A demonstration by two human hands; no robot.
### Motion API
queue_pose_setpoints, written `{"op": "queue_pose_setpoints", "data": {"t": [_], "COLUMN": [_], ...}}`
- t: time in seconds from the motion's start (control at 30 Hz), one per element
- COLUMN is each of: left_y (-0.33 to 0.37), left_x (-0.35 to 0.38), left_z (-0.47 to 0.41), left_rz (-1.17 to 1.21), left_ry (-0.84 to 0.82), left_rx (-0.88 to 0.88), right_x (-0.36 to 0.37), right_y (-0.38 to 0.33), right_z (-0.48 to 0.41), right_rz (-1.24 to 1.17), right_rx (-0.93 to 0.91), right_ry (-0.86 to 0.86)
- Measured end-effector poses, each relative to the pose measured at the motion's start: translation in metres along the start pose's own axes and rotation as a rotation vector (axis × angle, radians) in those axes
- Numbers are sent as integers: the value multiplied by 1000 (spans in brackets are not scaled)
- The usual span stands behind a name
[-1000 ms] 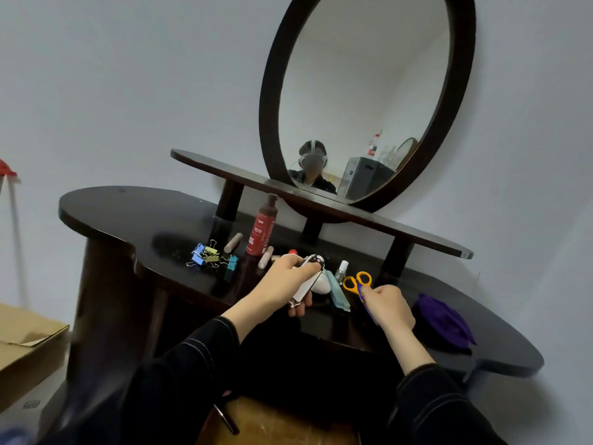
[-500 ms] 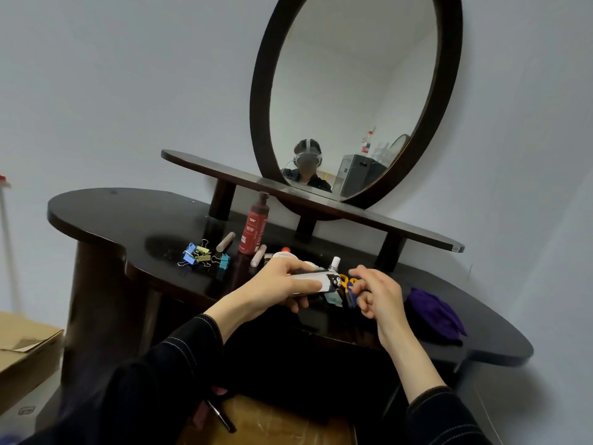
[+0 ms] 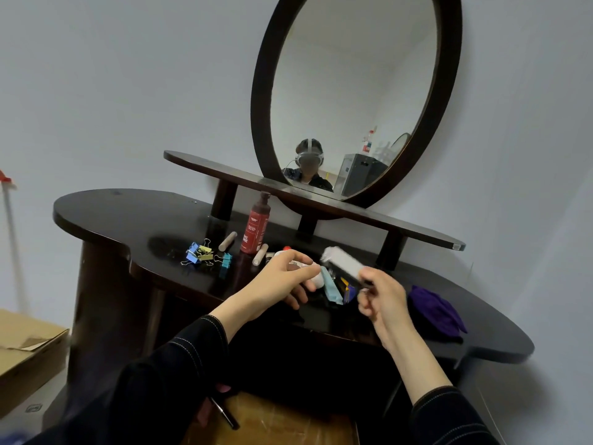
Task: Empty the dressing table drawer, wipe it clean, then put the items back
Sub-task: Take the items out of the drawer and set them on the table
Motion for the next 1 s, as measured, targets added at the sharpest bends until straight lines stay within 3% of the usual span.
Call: {"op": "queue_pose_setpoints", "data": {"t": [0.1,0.27,0.53,1.0], "left_y": [-1,-3,-2,-2], "left_x": [-5,-7,-8,-7], "left_z": [-1,-2,0,3], "left_rz": [17,1,3,-123], "left_ry": [41,51,52,68], "left_rx": [-4,-5,-18,-6], "right_x": [-51,-80,-70,-61], "right_y": [3,-5,-11,-12], "right_z": [-9,-21,-21,-16], "right_rz": [-114,391,1022,1096], "right_rx": [34,-11,28,41], "right_ry": [306,479,521,470]}}
Point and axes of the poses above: each hand's wrist, its own z-axis away from the middle knuckle, its own x-axis out of the palm, y = z × x, the point moved 10 cm from there along -z, towards the middle knuckle, and after that the axes turned 1 degree about -x, right-handed, at the moved point
